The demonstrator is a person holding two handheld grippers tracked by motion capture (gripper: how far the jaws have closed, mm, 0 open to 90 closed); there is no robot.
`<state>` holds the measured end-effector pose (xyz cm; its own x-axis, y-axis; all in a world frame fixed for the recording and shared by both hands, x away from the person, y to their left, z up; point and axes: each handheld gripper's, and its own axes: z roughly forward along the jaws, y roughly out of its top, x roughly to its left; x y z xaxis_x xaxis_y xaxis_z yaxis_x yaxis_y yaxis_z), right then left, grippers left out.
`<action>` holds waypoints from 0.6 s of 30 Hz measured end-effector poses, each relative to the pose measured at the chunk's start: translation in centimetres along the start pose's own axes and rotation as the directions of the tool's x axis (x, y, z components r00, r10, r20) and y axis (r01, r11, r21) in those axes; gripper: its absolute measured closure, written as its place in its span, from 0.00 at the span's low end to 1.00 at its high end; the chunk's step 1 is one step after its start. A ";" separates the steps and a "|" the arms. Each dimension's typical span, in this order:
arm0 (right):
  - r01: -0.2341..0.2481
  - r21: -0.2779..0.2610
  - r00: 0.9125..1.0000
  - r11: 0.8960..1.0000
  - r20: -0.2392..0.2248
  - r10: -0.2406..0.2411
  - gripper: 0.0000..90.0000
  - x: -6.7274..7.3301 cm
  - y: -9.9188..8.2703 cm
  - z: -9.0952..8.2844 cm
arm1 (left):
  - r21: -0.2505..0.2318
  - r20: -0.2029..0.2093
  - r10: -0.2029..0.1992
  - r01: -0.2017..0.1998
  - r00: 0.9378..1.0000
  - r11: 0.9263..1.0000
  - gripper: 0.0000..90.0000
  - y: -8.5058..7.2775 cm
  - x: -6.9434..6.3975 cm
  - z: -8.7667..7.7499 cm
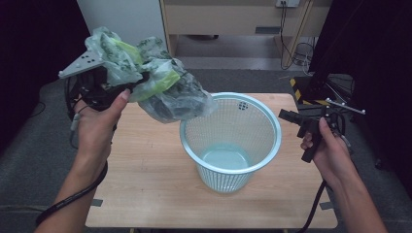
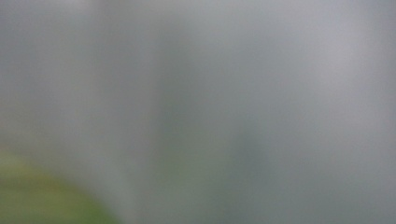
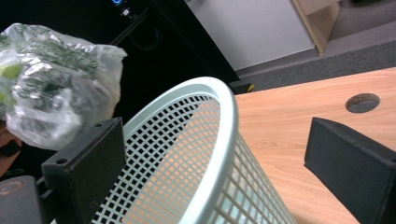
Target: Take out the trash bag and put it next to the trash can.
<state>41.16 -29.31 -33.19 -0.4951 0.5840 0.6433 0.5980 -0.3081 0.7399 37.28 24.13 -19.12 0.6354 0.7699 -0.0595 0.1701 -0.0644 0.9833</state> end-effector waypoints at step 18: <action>-0.002 -0.011 0.994 1.000 0.109 0.003 0.08 -3.8 -1.2 -1.2 | 0.059 -0.155 -0.102 0.112 0.983 0.992 0.96 -6.2 5.9 -0.1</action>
<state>41.51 -32.08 -36.26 -0.4216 0.6612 0.6205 0.5917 -0.3178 0.7408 39.87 29.15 -25.51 0.4901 0.8616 -0.1320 0.2844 -0.0150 0.9586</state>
